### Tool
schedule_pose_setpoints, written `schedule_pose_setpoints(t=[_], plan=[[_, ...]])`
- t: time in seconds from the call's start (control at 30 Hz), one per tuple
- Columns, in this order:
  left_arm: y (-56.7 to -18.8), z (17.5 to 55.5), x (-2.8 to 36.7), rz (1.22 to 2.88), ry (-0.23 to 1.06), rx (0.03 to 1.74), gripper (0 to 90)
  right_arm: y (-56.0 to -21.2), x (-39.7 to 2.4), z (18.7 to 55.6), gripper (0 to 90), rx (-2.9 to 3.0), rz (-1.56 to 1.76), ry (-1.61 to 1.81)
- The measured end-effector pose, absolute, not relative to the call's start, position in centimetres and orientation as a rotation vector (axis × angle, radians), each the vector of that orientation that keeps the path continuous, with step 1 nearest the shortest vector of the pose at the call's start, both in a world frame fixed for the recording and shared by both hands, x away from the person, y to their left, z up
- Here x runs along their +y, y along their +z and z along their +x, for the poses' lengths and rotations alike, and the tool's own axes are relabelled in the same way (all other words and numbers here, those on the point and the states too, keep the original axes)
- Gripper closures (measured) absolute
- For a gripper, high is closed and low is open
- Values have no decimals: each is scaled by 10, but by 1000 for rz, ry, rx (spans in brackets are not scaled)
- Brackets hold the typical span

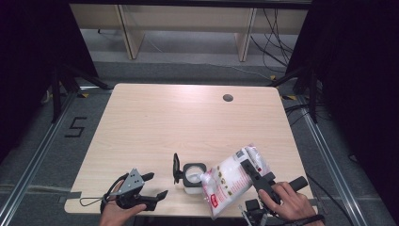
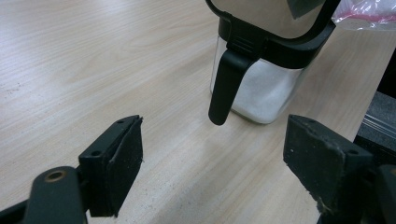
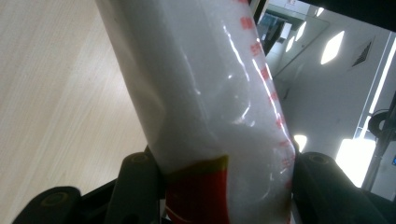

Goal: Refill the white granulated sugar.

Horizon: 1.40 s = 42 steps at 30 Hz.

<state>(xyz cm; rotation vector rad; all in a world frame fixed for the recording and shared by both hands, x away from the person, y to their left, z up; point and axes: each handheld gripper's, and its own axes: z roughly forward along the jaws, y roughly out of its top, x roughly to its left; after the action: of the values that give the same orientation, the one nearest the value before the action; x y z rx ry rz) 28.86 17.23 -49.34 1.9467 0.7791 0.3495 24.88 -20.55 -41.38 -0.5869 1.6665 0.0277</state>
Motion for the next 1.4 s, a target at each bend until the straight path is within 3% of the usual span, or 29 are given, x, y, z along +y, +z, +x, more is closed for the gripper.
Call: schedule_pose_setpoints(t=[1.4], plan=[[-493,288,173,1924,334,811,193,-450,-217,275,599,1898,-413,82]])
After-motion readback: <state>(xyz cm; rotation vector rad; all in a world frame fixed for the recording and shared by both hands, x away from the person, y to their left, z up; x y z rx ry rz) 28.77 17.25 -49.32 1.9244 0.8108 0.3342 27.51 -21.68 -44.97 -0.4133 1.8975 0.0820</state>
